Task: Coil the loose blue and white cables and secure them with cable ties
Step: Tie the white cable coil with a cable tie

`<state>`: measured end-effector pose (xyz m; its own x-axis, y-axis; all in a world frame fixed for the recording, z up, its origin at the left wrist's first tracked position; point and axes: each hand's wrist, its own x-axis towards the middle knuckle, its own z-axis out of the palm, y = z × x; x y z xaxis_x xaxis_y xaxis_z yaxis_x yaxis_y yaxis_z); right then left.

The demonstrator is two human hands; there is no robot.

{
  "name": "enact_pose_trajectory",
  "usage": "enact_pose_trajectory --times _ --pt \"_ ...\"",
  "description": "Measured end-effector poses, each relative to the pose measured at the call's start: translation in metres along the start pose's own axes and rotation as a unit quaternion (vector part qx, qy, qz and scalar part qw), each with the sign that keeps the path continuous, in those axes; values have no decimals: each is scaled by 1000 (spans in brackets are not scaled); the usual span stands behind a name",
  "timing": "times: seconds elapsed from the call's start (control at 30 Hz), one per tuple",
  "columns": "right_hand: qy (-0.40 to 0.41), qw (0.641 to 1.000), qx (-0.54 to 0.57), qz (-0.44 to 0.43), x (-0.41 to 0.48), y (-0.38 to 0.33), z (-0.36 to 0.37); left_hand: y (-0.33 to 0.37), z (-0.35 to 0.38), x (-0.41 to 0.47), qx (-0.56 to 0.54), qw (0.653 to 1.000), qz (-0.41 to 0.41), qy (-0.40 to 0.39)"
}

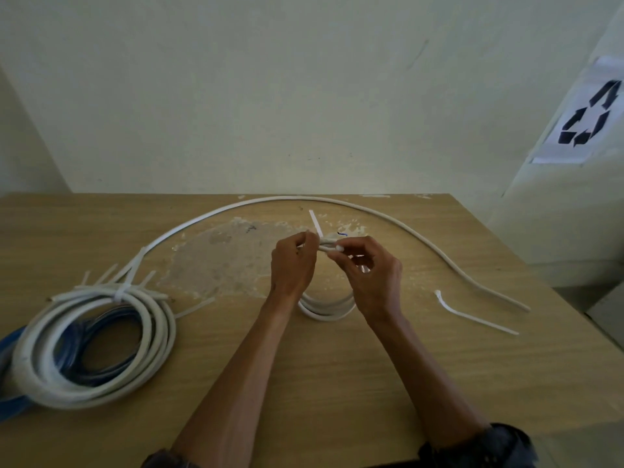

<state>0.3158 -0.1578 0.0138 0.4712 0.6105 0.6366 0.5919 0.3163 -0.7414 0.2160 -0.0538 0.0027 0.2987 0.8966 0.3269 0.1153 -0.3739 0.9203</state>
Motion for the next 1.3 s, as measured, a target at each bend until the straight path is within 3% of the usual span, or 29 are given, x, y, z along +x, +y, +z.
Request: enact_pose_trajectory --times 0.2,0.4,0.53,0.83,1.3 --pt "44 999 -6 23 2 -4 -2 7 2 -1 -21 997 68 -26" --pt "44 999 -9 26 1 -6 -1 6 3 -1 -21 996 79 -32" --pt "60 995 -78 -20 4 -4 -2 9 4 -3 -35 995 88 -41" --pt "-35 999 7 20 24 -9 -4 10 5 -2 -35 990 99 -89" --pt "38 999 -6 11 24 -11 -10 15 5 -3 -41 984 120 -122"
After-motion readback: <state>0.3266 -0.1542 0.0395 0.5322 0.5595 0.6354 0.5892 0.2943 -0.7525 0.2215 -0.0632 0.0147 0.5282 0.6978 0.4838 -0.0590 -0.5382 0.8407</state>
